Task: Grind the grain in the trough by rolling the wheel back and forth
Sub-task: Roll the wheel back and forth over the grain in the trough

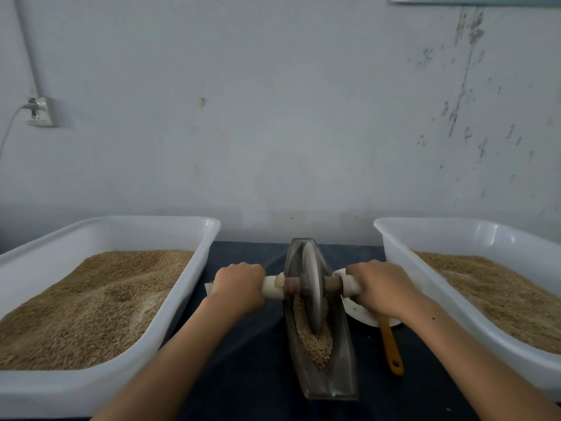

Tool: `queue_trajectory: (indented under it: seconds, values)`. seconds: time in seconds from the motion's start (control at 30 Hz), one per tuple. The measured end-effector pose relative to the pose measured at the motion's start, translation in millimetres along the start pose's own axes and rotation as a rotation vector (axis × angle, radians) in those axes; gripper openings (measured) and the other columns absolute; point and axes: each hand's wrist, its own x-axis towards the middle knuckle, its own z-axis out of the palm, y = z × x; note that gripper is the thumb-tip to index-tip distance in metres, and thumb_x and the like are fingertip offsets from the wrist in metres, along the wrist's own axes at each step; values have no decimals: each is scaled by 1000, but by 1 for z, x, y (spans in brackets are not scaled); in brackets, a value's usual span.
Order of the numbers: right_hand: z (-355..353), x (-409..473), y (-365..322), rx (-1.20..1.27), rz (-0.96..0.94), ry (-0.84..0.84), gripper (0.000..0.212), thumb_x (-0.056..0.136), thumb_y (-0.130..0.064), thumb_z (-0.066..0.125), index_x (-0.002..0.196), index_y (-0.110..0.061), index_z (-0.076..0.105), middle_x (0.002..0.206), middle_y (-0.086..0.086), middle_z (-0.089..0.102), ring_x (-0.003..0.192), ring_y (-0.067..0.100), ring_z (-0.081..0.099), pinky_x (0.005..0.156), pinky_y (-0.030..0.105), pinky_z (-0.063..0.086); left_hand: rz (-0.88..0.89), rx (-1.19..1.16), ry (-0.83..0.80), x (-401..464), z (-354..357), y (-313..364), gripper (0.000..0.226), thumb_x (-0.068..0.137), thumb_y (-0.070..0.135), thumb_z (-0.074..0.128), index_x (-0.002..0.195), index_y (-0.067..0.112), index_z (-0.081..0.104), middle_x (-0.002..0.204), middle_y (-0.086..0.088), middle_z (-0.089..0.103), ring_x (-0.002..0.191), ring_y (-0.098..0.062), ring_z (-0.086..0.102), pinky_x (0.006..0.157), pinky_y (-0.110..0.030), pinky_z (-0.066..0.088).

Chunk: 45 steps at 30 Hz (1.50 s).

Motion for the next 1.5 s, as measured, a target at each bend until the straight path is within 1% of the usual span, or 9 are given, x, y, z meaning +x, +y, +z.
queue_trajectory:
  seconds: [0.27, 0.53, 0.63, 0.83, 0.93, 1.03, 1.2, 1.37, 1.5]
  values:
    - [-13, 0, 0, -3, -17, -150, 10, 86, -27, 61, 90, -32, 53, 92, -7, 63, 83, 12, 59, 68, 26, 39, 6, -40, -150, 3, -2, -5, 41, 81, 31, 69, 118, 18, 55, 110, -1, 63, 98, -17, 60, 85, -30, 47]
    - [14, 3, 3, -4, -11, 210, 14, 90, -26, 52, 80, -30, 43, 80, -10, 56, 79, 13, 57, 68, 27, 39, -28, 5, 146, 4, 7, 2, 21, 88, 28, 58, 107, 20, 54, 103, 1, 63, 92, -18, 60, 71, -28, 38]
    - [17, 5, 3, 11, -2, 245, 12, 90, -26, 54, 82, -29, 45, 82, -9, 58, 80, 13, 58, 70, 27, 40, -37, 36, 231, 3, 8, 5, 18, 89, 28, 55, 105, 21, 52, 102, 1, 63, 90, -19, 60, 67, -28, 36]
    - [5, 3, 9, 40, 9, -56, 13, 85, -32, 61, 82, -33, 49, 80, -10, 56, 73, 10, 52, 54, 23, 31, -5, 93, 136, 1, 0, 5, 26, 87, 29, 60, 111, 20, 56, 104, 0, 63, 93, -18, 61, 73, -29, 41]
    - [-3, 4, 11, 57, 1, -233, 14, 82, -32, 68, 86, -32, 54, 83, -9, 60, 77, 11, 57, 55, 23, 34, 13, 104, 31, -1, -4, 3, 31, 84, 31, 65, 111, 19, 57, 102, 0, 64, 92, -17, 61, 76, -29, 44]
    - [-5, 4, 11, 111, 9, -298, 15, 82, -30, 69, 87, -33, 56, 81, -10, 60, 77, 9, 58, 55, 22, 35, 20, 115, 7, -1, -5, 3, 32, 83, 32, 66, 111, 18, 58, 100, 0, 64, 90, -17, 61, 75, -29, 44]
    - [-1, 2, 6, 22, 6, -106, 10, 85, -29, 61, 83, -30, 50, 83, -8, 60, 75, 13, 56, 52, 23, 30, 4, 81, 85, 5, 2, 3, 25, 85, 30, 63, 108, 21, 57, 101, 1, 63, 90, -17, 60, 72, -28, 41]
    - [10, 1, -1, -48, -22, 230, 14, 90, -26, 54, 82, -28, 44, 81, -10, 55, 74, 14, 51, 64, 29, 29, -24, -20, 166, 4, 11, -1, 18, 85, 28, 60, 102, 23, 55, 99, 1, 64, 89, -19, 61, 68, -28, 38]
    - [5, 1, 2, -58, -49, 187, 20, 88, -29, 54, 77, -30, 38, 77, -10, 49, 69, 13, 43, 60, 29, 26, -21, -51, 81, 3, 10, -3, 22, 84, 30, 63, 104, 22, 58, 100, 2, 64, 89, -17, 61, 72, -28, 44]
